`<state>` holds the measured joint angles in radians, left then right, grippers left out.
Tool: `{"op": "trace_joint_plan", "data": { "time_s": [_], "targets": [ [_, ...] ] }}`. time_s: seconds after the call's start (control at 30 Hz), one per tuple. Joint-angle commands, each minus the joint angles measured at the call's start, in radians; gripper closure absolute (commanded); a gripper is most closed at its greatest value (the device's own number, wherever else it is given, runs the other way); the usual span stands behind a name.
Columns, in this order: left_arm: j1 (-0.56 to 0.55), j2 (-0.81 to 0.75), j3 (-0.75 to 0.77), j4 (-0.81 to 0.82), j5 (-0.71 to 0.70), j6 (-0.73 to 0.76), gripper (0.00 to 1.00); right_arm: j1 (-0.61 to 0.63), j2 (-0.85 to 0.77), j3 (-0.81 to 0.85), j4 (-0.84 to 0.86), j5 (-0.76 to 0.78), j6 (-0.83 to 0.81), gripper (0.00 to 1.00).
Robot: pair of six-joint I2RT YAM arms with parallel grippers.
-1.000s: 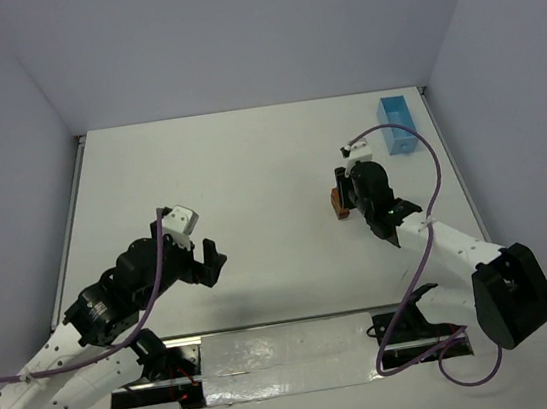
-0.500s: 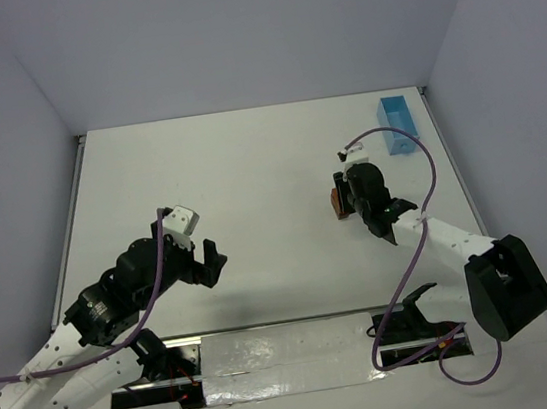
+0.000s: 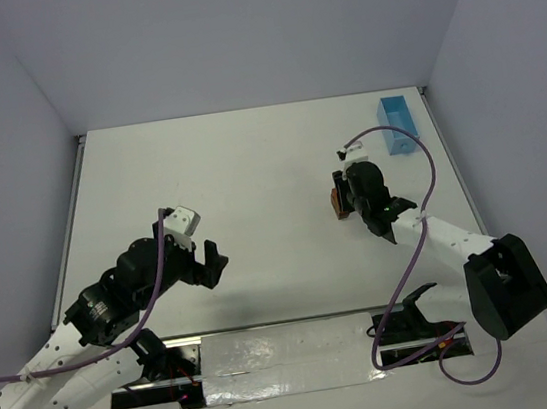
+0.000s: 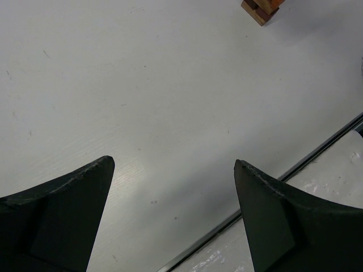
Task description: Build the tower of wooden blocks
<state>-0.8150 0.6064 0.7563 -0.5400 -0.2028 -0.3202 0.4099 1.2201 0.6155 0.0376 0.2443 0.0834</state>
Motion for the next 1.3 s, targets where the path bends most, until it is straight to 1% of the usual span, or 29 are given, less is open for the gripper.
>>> {"op": "trace_joint_plan", "data": {
  "time_s": [0.0,0.07,0.3,0.43,0.77,0.87,1.1,1.27],
  "targets": [
    [-0.003,0.004,-0.006,0.035,0.019,0.000,0.00,0.001,-0.007,0.047,0.027,-0.011,-0.007,0.67],
    [-0.004,0.006,-0.006,0.035,0.022,0.001,0.00,0.000,-0.002,0.049,0.025,-0.011,-0.010,0.64],
    [-0.003,0.013,-0.005,0.037,0.036,0.004,0.00,0.003,0.012,0.056,0.015,-0.014,-0.007,0.59],
    [-0.003,0.012,-0.005,0.038,0.042,0.006,0.01,0.003,0.018,0.061,0.010,-0.005,-0.002,0.52],
    [-0.003,0.015,-0.006,0.041,0.055,0.010,0.01,0.003,0.012,0.058,0.005,-0.002,0.001,0.52],
    [-0.003,0.016,-0.006,0.043,0.057,0.010,0.00,0.003,-0.020,0.050,0.004,0.000,0.001,0.53],
    [-0.003,0.016,-0.008,0.045,0.065,0.012,0.01,0.001,-0.021,0.053,-0.005,0.006,0.001,0.58],
    [-0.003,0.018,-0.006,0.046,0.069,0.013,0.01,0.003,-0.011,0.055,-0.008,0.001,0.004,0.56]
  ]
}}
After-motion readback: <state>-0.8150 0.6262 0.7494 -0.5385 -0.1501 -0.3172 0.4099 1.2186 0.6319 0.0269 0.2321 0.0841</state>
